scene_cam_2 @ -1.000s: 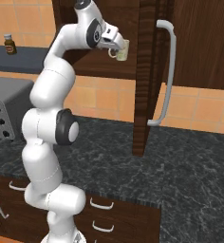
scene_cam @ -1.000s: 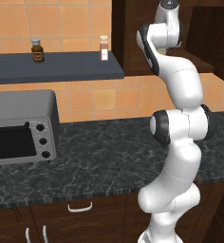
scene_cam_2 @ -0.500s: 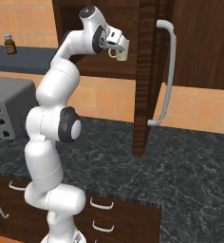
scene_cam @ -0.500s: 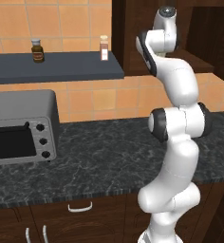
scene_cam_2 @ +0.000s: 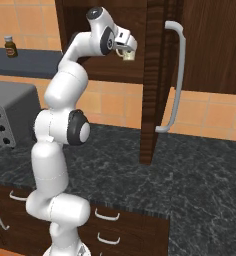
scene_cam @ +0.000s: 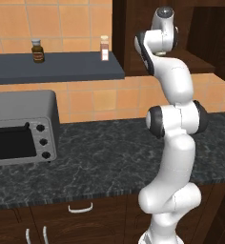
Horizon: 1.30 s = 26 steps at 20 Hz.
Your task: Gather all objects into one cabinet and sort the glasses and bowls to opposite sides.
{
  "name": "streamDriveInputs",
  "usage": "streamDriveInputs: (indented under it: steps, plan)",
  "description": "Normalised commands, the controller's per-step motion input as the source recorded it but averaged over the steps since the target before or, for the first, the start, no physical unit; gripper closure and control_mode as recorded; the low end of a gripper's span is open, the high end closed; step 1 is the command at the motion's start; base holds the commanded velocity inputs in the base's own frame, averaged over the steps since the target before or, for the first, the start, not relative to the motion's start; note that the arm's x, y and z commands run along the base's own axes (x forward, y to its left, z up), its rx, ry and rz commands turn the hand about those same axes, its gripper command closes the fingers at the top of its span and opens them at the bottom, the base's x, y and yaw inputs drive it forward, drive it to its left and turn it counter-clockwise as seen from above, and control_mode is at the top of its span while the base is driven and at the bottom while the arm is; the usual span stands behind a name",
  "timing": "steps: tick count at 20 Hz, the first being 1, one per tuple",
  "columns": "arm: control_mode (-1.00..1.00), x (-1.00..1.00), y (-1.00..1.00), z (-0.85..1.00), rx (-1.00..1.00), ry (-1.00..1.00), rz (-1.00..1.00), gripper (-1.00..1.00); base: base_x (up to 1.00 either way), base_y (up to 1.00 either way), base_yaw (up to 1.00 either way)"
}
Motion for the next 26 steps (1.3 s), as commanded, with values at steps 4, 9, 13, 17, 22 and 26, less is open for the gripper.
streamDriveInputs:
  steps: [4,9,13,17,22,26]
  plan:
    - [-1.00,0.00,-0.31,0.22,0.00,0.08,0.00,1.00,0.00,0.00,0.00]
    - [-1.00,-0.06,-0.33,0.23,0.00,0.00,-0.03,1.00,0.00,0.00,0.00]
    - [-1.00,-0.11,-0.29,0.23,0.00,0.00,-0.05,1.00,0.00,0.00,0.00]
    - [-1.00,-0.22,-0.26,0.10,0.00,0.00,-0.03,1.00,0.00,0.00,0.00]
    - [-1.00,-0.91,-0.14,0.04,0.00,-0.08,0.00,1.00,0.00,0.00,0.00]
    - [-1.00,-1.00,-0.02,0.19,0.00,-0.22,0.00,1.00,0.00,0.00,0.00]
